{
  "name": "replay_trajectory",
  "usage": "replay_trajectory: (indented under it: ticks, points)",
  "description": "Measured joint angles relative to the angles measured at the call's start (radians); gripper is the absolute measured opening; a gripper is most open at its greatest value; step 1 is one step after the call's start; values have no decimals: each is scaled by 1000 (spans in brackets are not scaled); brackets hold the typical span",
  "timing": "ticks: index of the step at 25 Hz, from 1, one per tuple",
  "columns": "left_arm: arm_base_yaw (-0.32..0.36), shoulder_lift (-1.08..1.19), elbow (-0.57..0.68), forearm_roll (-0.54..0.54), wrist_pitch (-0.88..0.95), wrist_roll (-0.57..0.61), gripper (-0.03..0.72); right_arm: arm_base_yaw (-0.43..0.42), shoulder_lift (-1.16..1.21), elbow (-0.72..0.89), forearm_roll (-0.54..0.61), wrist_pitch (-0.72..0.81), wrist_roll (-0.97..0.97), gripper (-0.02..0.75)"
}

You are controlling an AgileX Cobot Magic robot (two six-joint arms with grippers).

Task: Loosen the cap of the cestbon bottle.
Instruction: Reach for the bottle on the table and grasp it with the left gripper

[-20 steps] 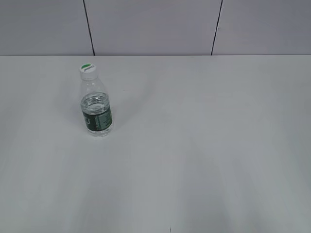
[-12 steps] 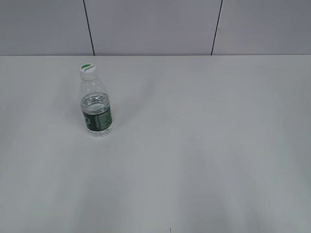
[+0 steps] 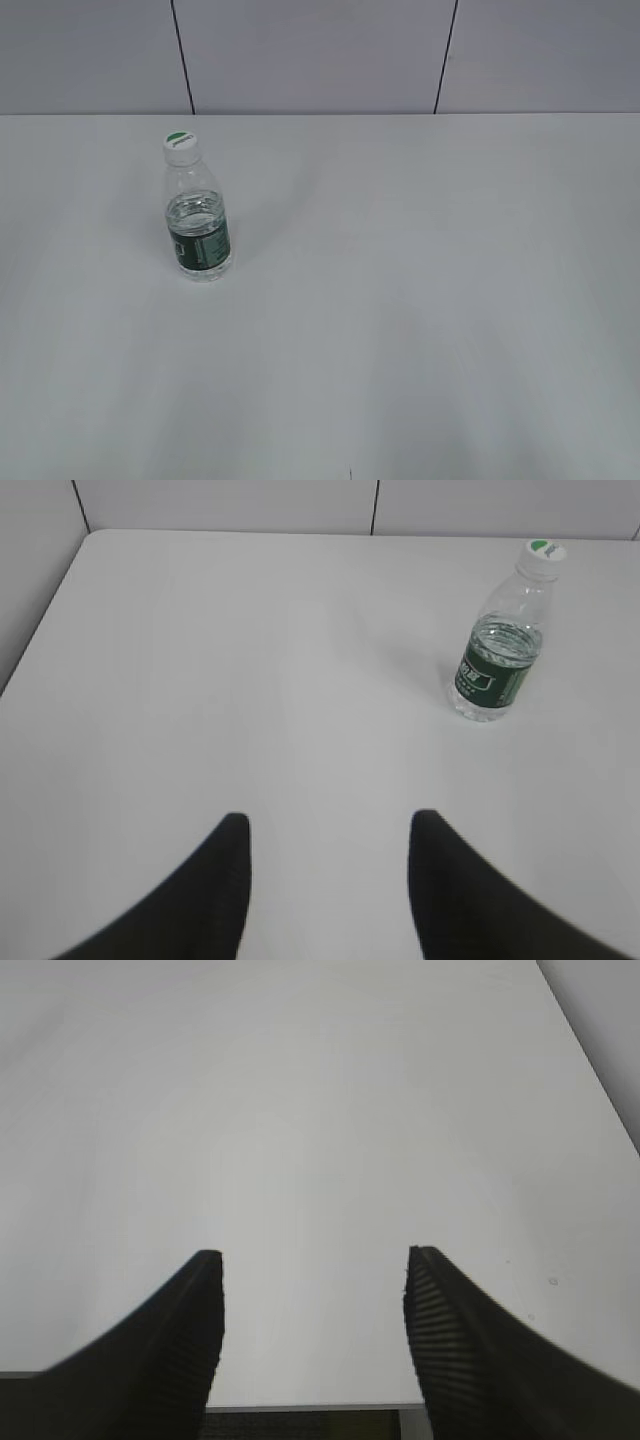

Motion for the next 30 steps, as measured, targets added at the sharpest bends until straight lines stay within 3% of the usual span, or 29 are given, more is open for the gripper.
replay_trajectory:
  ticks: [8,15,30]
  points:
    - [0,0,-2,0,-12,0,330,0,0,0,0,0,0,441]
    - [0,37,-22,4,-357,34,330,0,0,0,0,0,0,441]
    - [0,730,-22,55,-993,99,330,0,0,0,0,0,0,441]
